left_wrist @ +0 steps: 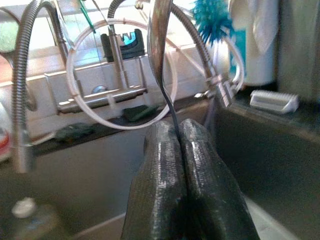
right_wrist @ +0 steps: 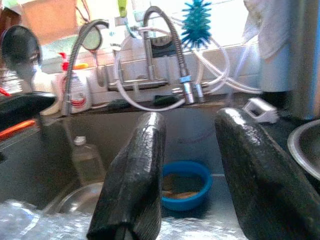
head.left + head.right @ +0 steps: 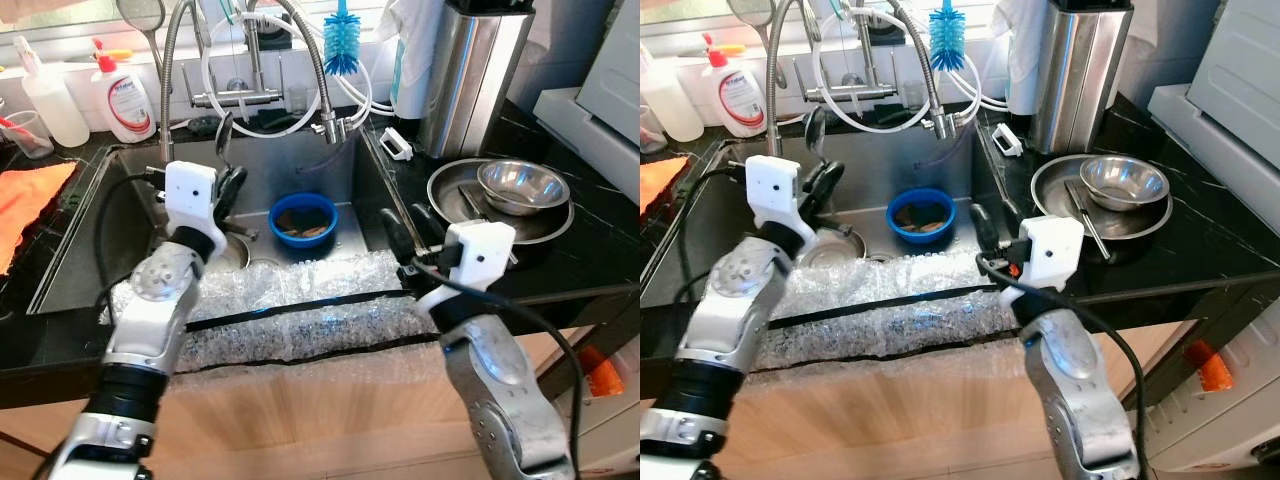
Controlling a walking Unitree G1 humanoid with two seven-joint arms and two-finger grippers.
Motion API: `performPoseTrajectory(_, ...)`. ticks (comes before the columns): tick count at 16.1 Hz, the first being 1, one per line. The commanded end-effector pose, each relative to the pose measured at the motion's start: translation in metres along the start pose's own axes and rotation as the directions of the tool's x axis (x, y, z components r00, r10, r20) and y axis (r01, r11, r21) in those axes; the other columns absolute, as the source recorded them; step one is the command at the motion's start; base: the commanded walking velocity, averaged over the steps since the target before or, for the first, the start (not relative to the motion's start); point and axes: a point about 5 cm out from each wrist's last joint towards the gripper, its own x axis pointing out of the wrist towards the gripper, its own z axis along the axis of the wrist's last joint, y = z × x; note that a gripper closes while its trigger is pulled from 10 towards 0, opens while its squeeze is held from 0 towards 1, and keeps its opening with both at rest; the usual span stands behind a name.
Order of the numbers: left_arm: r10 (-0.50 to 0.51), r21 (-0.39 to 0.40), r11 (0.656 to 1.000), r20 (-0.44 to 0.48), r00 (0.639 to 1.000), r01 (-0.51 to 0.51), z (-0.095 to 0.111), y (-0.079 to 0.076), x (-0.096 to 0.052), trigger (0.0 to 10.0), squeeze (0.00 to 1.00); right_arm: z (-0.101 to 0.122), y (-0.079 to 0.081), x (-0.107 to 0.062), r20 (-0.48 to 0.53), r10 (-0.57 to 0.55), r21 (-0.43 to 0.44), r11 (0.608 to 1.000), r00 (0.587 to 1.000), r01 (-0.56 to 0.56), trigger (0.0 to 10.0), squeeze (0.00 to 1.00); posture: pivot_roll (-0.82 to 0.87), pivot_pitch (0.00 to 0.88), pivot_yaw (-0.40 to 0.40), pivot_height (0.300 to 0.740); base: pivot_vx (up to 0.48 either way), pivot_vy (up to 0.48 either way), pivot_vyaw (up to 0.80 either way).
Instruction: Kitchen organization
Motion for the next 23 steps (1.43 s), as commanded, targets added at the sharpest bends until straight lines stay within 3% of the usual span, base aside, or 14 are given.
performPoseTrajectory(1, 0.0, 0.057, 0.998, -0.006, 1.0, 0.0, -0.003, 0.007, 0.0, 10.0, 0.0, 0.004, -0.003, -0.004, 0.022, -0.014, -0.039, 0.999, 1.0, 0.015, 10.0, 0.0, -0.1, 0.0, 0.06, 0.74, 0.0, 0.0, 0.0)
performPoseTrajectory(5, 0.106, 0.049, 0.993, -0.065, 0.992, -0.103, -0.025, 0.024, -0.011, 10.0, 0.0, 0.001, -0.009, -0.007, 0.019, -0.036, -0.072, 0.997, 0.999, 0.037, 10.0, 0.0, -0.1, 0.0, 0.037, 0.74, 0.0, 0.0, 0.0)
performPoseTrajectory(8, 0.104, 0.07, 0.993, -0.078, 0.992, -0.099, -0.03, 0.03, -0.019, 10.0, 0.0, 0.0, -0.014, -0.014, 0.003, -0.031, -0.102, 0.994, 1.0, 0.031, 10.0, 0.0, -0.1, 0.0, 0.034, 0.74, 0.0, 0.0, 0.0)
performPoseTrajectory(11, 0.105, 0.003, 0.994, -0.089, 0.991, -0.105, -0.04, 0.029, -0.024, 10.0, 0.0, 0.002, -0.024, -0.021, -0.007, -0.049, -0.145, 0.988, 0.999, 0.047, 10.0, 0.0, -0.1, 0.0, 0.035, 0.74, 0.0, 0.0, 0.0)
performPoseTrajectory(15, 0.13, -0.072, 0.988, -0.094, 0.987, -0.137, -0.043, 0.026, -0.024, 10.0, 0.0, -0.001, -0.024, -0.021, -0.005, -0.094, -0.116, 0.989, 0.996, 0.093, 10.0, 0.0, -0.1, 0.0, 0.037, 0.74, 0.0, 0.0, 0.0)
performPoseTrajectory(16, 0.1, -0.088, 0.99, -0.099, 0.99, -0.109, -0.046, 0.02, -0.025, 10.0, 1.0, -0.002, -0.02, -0.02, -0.008, -0.094, -0.088, 0.992, 0.996, 0.093, 10.0, 0.0, -0.1, 0.0, 0.038, 0.74, 0.0, 0.0, 0.0)
performPoseTrajectory(23, 0.084, -0.091, 0.991, -0.107, 0.991, -0.094, -0.049, 0.014, -0.032, 10.0, 1.0, -0.007, -0.016, -0.022, -0.025, -0.095, -0.07, 0.993, 0.995, 0.093, 10.0, 0.0, -0.09, 0.0, 0.03, 0.74, 0.0, 0.0, 0.0)
